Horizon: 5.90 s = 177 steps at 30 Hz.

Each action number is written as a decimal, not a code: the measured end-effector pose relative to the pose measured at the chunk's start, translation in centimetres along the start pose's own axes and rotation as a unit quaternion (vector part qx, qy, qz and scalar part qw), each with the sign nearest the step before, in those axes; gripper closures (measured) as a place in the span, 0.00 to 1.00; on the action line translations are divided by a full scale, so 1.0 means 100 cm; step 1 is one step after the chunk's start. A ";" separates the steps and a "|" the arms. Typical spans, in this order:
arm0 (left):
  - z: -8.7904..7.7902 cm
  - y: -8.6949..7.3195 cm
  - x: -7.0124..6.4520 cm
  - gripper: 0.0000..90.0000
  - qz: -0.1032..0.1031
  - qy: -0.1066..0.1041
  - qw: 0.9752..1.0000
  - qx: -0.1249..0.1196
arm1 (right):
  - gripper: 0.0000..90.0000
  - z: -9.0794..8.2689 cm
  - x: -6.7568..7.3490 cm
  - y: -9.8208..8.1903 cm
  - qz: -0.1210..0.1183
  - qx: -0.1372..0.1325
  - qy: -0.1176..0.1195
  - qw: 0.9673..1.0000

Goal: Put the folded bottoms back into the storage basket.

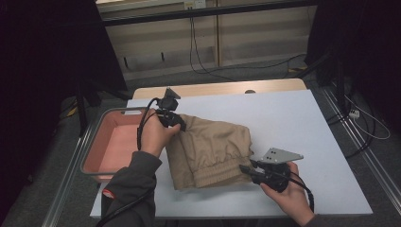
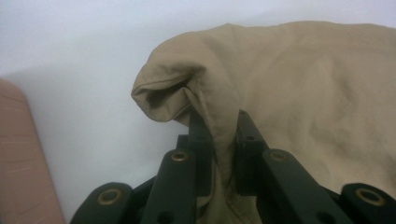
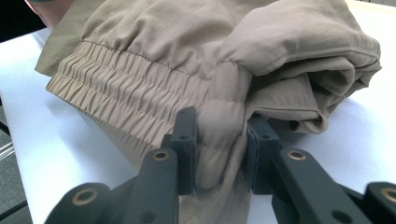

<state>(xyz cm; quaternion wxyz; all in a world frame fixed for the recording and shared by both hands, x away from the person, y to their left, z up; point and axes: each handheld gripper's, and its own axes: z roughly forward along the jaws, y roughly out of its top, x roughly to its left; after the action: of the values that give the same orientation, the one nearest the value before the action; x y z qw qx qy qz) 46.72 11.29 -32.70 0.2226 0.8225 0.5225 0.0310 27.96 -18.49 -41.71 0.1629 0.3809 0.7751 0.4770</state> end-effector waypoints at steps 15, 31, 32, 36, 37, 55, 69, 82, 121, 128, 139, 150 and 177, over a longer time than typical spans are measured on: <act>-0.022 0.008 0.008 0.90 -0.003 0.024 0.999 0.022 | 0.77 0.007 0.011 0.015 -0.017 -0.021 0.006 1.000; -0.047 0.019 0.010 0.90 0.000 0.035 0.999 0.034 | 0.77 0.009 0.022 0.028 -0.020 -0.043 0.008 0.999; -0.048 0.020 0.010 0.90 -0.001 0.035 0.999 0.033 | 0.77 0.010 0.022 0.028 -0.019 -0.045 0.008 0.999; -0.054 0.022 0.011 0.90 0.000 0.032 0.999 0.031 | 0.77 0.010 0.023 0.031 -0.020 -0.049 0.007 0.999; -0.055 0.023 0.011 0.90 0.000 0.031 0.999 0.031 | 0.77 0.009 0.023 0.032 -0.019 -0.051 0.007 0.999; -0.074 0.030 0.015 0.90 0.004 0.051 0.998 0.034 | 0.77 0.014 0.030 0.046 -0.024 -0.066 0.013 0.997; -0.085 0.033 0.020 0.90 0.000 0.061 0.998 0.032 | 0.77 0.019 0.034 0.055 -0.026 -0.075 0.020 0.997; -0.104 0.038 0.024 0.90 -0.001 0.070 0.997 0.025 | 0.77 0.022 0.038 0.069 -0.032 -0.088 0.023 0.995; -0.141 0.033 0.060 0.90 -0.010 0.084 0.996 0.016 | 0.77 0.048 0.060 0.099 -0.038 -0.099 0.043 0.993; -0.144 0.029 0.067 0.90 -0.014 0.089 0.996 0.017 | 0.77 0.054 0.065 0.102 -0.038 -0.099 0.048 0.993; -0.146 0.024 0.078 0.90 -0.023 0.094 0.995 0.016 | 0.77 0.063 0.071 0.106 -0.043 -0.097 0.055 0.993; -0.151 0.020 0.086 0.90 -0.027 0.100 0.994 0.016 | 0.77 0.070 0.078 0.111 -0.047 -0.096 0.060 0.992; -0.154 0.012 0.105 0.90 -0.040 0.109 0.993 0.014 | 0.77 0.089 0.090 0.118 -0.055 -0.089 0.072 0.992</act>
<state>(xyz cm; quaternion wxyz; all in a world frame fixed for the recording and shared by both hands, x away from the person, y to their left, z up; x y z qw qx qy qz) 48.11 25.20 -20.26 0.1541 0.7956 0.5766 0.1041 32.62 -3.30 -34.90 0.1661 0.2862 0.7591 0.5606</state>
